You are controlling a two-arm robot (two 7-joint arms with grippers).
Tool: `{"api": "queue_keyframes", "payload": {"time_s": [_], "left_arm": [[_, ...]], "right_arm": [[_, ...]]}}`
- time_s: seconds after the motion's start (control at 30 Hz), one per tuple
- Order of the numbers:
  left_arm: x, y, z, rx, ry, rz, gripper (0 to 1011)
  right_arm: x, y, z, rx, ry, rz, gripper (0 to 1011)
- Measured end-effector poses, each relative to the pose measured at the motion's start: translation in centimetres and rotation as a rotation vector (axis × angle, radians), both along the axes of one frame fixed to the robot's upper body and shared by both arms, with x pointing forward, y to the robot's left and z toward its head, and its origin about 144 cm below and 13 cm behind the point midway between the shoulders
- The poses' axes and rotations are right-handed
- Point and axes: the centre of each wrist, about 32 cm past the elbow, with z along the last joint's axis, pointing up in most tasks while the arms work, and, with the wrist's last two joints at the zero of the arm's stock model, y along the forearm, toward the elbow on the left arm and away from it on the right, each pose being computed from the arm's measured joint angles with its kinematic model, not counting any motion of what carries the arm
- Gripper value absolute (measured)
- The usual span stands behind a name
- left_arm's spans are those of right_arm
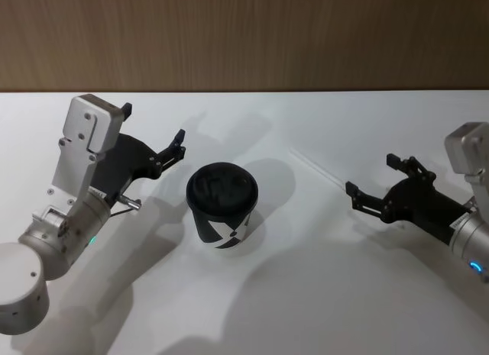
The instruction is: Pick up the straw with one hand, pass it to the other hand, and insert it into the cup.
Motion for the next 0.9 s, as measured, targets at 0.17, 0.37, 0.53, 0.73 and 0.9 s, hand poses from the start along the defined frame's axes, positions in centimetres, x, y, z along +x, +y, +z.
{"api": "queue_keyframes", "payload": {"time_s": [0.17,0.37,0.53,0.73,0.9], "left_arm": [[0.0,0.0,0.0,0.0,0.0,0.0,1003],[0.0,0.0,0.0,0.0,0.0,0.0,1003],[0.0,0.0,0.0,0.0,0.0,0.0,1003],[0.0,0.0,0.0,0.0,0.0,0.0,1003],[0.0,0.0,0.0,0.0,0.0,0.0,1003]], "right_arm": [[0.6,-0.8,-0.1,-0.013,0.049,0.02,1001],[1.3,-1.5,-0.1,-0.02,0.091,0.039,1001],[1.9,-2.0,-0.1,-0.02,0.117,0.05,1001],[2.5,-2.4,0.0,-0.019,0.142,0.067,1001],[2.9,-2.9,0.0,-0.02,0.16,0.081,1001]]}}
